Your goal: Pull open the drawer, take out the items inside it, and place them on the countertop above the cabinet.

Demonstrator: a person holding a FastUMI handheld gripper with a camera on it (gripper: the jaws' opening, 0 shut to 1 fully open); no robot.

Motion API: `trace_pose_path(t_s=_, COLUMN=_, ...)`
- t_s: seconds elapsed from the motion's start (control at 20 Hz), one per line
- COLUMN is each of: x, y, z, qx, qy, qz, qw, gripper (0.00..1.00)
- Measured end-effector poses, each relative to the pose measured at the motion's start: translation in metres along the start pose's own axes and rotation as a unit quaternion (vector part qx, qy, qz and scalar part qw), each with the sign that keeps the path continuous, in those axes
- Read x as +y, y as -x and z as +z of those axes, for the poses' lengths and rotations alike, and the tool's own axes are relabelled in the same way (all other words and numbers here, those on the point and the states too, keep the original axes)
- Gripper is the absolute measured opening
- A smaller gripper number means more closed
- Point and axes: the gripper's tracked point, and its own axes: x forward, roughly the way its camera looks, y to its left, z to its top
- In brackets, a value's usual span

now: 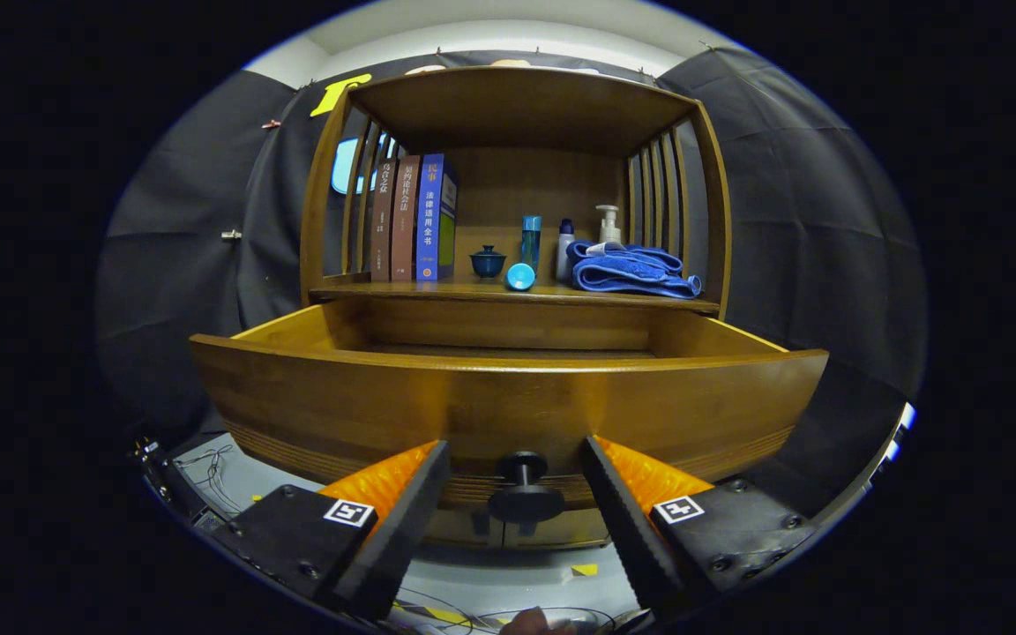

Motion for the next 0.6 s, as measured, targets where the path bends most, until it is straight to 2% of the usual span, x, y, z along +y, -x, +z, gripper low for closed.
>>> trace_pose_path(t_s=0.6, x=0.004, y=-0.093, z=0.022, qx=-0.001, qy=0.012, qz=-0.008, qw=1.0, gripper=1.0)
